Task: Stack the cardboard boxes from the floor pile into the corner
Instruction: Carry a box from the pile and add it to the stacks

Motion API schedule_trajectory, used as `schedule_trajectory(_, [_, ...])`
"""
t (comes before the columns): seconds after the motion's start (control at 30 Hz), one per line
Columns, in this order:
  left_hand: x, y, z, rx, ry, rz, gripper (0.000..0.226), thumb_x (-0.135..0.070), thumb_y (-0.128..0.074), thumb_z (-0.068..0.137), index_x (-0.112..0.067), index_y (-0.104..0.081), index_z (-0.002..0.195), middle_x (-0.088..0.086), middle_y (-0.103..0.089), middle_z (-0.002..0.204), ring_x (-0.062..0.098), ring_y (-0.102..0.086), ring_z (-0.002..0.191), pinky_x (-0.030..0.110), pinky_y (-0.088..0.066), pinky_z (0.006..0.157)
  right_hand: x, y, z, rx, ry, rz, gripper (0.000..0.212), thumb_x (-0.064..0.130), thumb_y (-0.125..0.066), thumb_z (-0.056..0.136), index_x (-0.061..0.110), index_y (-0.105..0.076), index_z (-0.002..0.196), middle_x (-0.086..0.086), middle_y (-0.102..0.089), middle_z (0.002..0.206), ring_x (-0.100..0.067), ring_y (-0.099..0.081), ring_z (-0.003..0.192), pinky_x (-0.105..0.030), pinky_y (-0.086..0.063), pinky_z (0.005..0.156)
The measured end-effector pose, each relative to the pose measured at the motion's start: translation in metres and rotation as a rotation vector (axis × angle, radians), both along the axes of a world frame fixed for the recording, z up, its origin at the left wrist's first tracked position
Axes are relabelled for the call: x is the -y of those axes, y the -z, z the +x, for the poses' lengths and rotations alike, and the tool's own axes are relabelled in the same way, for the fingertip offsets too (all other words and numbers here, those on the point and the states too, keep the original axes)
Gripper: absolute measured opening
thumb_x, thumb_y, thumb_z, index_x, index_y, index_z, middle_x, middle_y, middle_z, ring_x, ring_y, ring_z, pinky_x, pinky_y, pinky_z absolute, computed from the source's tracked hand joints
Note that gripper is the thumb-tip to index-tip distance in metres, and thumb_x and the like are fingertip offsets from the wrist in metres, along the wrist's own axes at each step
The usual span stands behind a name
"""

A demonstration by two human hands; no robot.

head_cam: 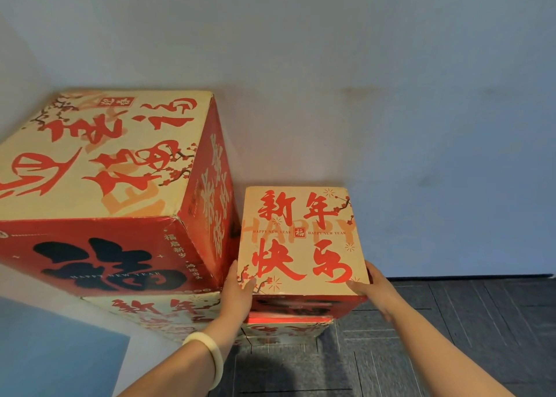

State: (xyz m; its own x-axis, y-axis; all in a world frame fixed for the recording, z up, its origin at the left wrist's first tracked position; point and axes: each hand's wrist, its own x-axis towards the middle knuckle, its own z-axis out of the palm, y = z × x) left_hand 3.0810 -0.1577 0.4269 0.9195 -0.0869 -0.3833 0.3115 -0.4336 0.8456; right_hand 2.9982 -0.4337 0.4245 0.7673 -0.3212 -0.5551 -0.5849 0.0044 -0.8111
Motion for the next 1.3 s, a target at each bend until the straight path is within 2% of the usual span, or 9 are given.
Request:
schedule_trajectory(0.27, [0.005, 0.005, -0.002, -0.061, -0.036, 0.003, 0.076, -0.023, -0.056, 0.092, -0.015, -0.007, 0.15, 0.007, -0.037, 0.147, 0.025, -0.037, 0.134, 0.039, -0.032, 0.108, 0.0, 0.008, -0.007, 0.039, 0.109, -0.013, 0.093, 0.041, -0.072, 0.076, 0.017, -0.019, 0.149, -0.006, -0.037, 0.148, -0.025, -0.042, 0.131, -0.045, -0.038, 0.106])
schedule_trajectory(0.5, [-0.005, 0.024, -0.023, -0.11, -0.03, -0.054, 0.099, -0.025, -0.07, 0.081, -0.02, 0.001, 0.15, 0.004, -0.023, 0.154, 0.023, -0.025, 0.14, 0.041, -0.025, 0.114, -0.004, 0.022, -0.043, -0.006, 0.061, -0.022, 0.128, 0.067, -0.077, 0.047, 0.017, -0.018, 0.15, -0.005, -0.033, 0.15, -0.023, -0.036, 0.135, -0.044, -0.034, 0.109])
schedule_trajectory(0.63, [-0.01, 0.042, -0.042, -0.174, -0.105, -0.124, 0.1, -0.005, -0.068, 0.081, -0.018, 0.003, 0.15, 0.006, -0.016, 0.156, 0.022, -0.02, 0.143, 0.038, -0.021, 0.115, -0.004, 0.048, -0.068, -0.08, 0.019, -0.03, 0.093, 0.031, -0.075, 0.077, 0.013, -0.02, 0.149, -0.011, -0.032, 0.15, -0.026, -0.035, 0.136, -0.04, -0.032, 0.108])
schedule_trajectory(0.77, [-0.01, 0.069, -0.064, -0.212, -0.092, -0.071, 0.091, 0.002, -0.064, 0.083, -0.016, -0.006, 0.15, 0.004, -0.02, 0.155, 0.023, -0.033, 0.137, 0.035, -0.031, 0.11, -0.004, 0.081, -0.079, -0.163, -0.03, -0.071, 0.085, 0.019, -0.073, 0.08, 0.009, -0.023, 0.147, -0.015, -0.034, 0.148, -0.029, -0.037, 0.134, -0.04, -0.034, 0.107])
schedule_trajectory(0.87, [-0.008, 0.096, -0.076, -0.211, -0.083, -0.051, 0.078, 0.008, -0.058, 0.084, -0.013, -0.018, 0.147, 0.009, -0.038, 0.144, 0.005, -0.059, 0.089, 0.009, -0.044, 0.072, -0.003, 0.111, -0.079, -0.206, -0.084, -0.094, 0.085, 0.017, -0.073, 0.08, 0.007, -0.022, 0.147, -0.017, -0.034, 0.148, -0.031, -0.039, 0.133, -0.041, -0.034, 0.107])
schedule_trajectory(0.97, [-0.01, 0.127, -0.072, -0.25, -0.115, -0.019, 0.074, 0.01, -0.056, 0.084, -0.011, -0.021, 0.146, 0.003, -0.046, 0.126, -0.013, -0.051, 0.042, 0.004, -0.038, 0.041, -0.006, 0.141, -0.075, -0.228, -0.102, -0.104, 0.086, 0.015, -0.073, 0.08, 0.007, -0.021, 0.147, -0.019, -0.035, 0.147, -0.033, -0.04, 0.132, -0.042, -0.034, 0.108])
schedule_trajectory(1.03, [-0.014, 0.142, -0.068, -0.248, -0.131, -0.01, 0.075, 0.01, -0.057, 0.084, -0.012, -0.022, 0.146, 0.006, -0.043, 0.136, -0.017, -0.051, 0.044, 0.003, -0.039, 0.042, -0.007, 0.157, -0.07, -0.216, -0.09, -0.115, 0.085, 0.014, -0.072, 0.08, 0.007, -0.02, 0.147, -0.02, -0.037, 0.146, -0.033, -0.04, 0.131, -0.042, -0.034, 0.107])
schedule_trajectory(1.13, [-0.016, 0.159, -0.063, -0.217, -0.089, 0.055, 0.075, 0.008, -0.057, 0.084, -0.015, -0.023, 0.147, 0.011, -0.04, 0.144, 0.001, -0.057, 0.081, 0.004, -0.043, 0.056, -0.01, 0.177, -0.059, -0.187, -0.069, -0.124, 0.089, 0.015, -0.071, 0.081, 0.008, -0.014, 0.149, -0.019, -0.033, 0.148, -0.033, -0.038, 0.133, -0.042, -0.034, 0.106])
schedule_trajectory(1.3, [-0.013, 0.194, -0.05, -0.207, -0.043, 0.052, 0.076, 0.014, -0.053, 0.083, -0.014, -0.022, 0.146, 0.003, -0.047, 0.132, 0.0, -0.047, 0.074, 0.015, -0.045, 0.062, -0.016, 0.21, -0.043, -0.14, -0.031, -0.125, 0.09, 0.011, -0.073, 0.079, 0.011, -0.017, 0.148, -0.019, -0.032, 0.149, -0.033, -0.038, 0.133, -0.044, -0.034, 0.106])
